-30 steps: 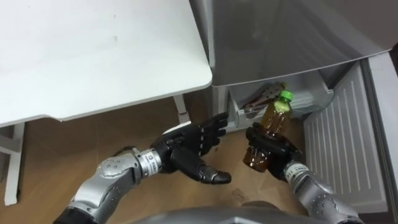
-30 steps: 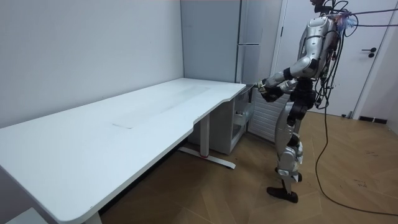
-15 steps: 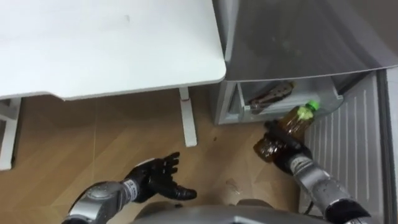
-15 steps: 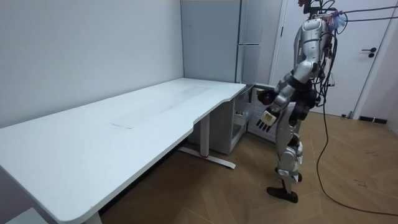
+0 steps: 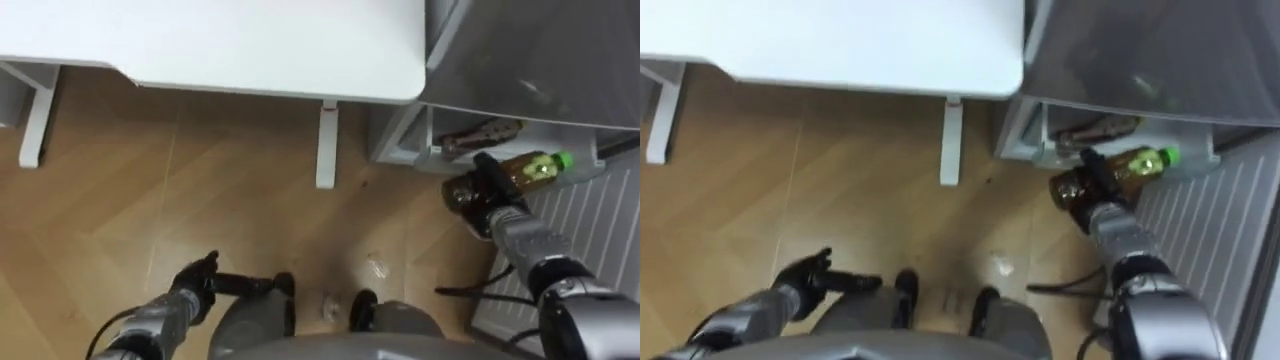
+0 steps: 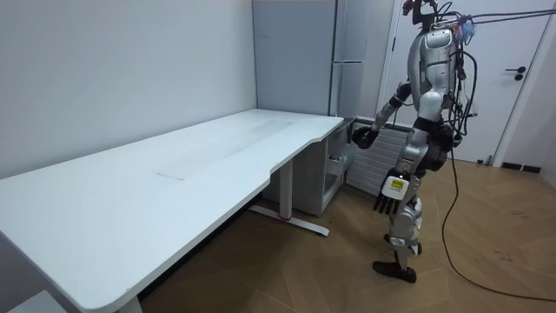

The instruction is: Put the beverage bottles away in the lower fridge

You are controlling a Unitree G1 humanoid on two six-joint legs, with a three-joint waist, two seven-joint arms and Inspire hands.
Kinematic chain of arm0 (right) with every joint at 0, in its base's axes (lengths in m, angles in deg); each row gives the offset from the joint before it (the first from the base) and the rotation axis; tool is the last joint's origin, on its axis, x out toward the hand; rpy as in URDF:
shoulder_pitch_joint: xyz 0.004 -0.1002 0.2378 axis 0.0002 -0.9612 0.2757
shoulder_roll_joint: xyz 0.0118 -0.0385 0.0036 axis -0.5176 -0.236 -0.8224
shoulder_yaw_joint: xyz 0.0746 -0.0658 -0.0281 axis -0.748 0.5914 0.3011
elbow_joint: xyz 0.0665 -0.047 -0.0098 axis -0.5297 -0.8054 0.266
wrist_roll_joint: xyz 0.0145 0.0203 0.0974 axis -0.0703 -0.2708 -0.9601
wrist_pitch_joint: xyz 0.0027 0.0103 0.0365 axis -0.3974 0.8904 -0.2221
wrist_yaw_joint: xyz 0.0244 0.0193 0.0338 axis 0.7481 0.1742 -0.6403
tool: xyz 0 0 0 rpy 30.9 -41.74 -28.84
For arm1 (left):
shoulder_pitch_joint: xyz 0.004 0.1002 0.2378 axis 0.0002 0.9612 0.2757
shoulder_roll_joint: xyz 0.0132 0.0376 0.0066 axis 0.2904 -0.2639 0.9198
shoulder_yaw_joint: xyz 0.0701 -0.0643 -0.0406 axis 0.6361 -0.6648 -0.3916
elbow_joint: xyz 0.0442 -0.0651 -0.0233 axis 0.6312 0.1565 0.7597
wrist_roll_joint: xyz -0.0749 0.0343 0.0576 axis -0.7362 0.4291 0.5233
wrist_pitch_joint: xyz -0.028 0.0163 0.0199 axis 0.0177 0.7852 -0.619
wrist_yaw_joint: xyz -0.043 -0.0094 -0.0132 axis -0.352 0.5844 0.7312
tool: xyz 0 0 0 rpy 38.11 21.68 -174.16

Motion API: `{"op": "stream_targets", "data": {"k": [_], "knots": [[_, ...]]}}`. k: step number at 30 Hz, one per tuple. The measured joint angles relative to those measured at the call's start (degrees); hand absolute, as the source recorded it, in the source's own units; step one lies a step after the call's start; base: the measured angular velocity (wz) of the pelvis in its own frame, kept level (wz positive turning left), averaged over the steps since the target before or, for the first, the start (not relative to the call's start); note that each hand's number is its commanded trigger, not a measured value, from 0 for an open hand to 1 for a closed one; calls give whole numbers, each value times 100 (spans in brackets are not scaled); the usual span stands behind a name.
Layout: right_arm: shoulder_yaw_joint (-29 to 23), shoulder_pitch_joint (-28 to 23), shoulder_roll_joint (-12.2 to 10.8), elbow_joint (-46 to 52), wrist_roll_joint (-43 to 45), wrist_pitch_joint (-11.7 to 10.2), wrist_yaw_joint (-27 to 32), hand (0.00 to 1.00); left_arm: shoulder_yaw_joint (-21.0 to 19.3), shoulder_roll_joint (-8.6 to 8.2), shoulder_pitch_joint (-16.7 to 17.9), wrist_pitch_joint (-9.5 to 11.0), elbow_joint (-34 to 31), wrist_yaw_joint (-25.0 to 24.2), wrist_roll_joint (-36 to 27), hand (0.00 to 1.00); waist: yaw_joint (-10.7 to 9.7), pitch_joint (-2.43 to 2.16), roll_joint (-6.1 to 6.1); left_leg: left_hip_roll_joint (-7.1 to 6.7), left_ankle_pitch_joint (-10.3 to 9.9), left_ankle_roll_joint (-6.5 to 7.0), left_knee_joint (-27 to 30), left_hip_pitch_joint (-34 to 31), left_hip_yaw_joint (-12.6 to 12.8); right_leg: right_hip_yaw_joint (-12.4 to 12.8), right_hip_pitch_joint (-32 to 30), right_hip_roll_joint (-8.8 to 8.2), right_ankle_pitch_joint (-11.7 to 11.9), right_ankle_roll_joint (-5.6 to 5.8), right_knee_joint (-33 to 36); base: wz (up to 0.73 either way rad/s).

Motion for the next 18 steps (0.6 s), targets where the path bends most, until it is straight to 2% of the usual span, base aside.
{"op": "stream_targets", "data": {"k": [2, 6, 9, 13, 18], "knots": [[-73, 112, 82, -19, -23, 31, 98, 100, -191, -16, -54, -1, 2, 281, -1, 0, 123, 11, -23, -19, 10, 17, 196, -335, 2, 13, -325, -43, -26, 1, 194, 2], [-224, 363, 313, -18, -7, 90, 318, 100, -486, -10, -104, 14, 18, 632, -11, 0, 173, 15, -30, -94, 47, 71, 462, -866, -38, 1, -880, -175, -139, -20, 621, 13], [-225, 601, 540, -17, -8, 100, 397, 100, -485, 0, -99, 13, 25, 816, -227, 0, 196, 18, -30, -98, 71, 97, 602, -1178, -33, 35, -1214, -224, -199, -4, 819, 6], [-408, 940, 708, 1, 55, 97, 664, 100, -479, -7, 20, 4, -7, 1024, -238, 0, 263, 18, -37, -96, 157, 103, 623, -1399, 5, 85, -1468, -212, -131, -26, 871, -4], [-407, 1213, 758, 198, 69, 68, 1057, 100, -444, -6, 54, 34, -8, 1276, -455, 0, 263, 17, -36, -97, 183, 94, 632, -1544, 53, 127, -1681, -231, -135, -40, 970, -1]]}}
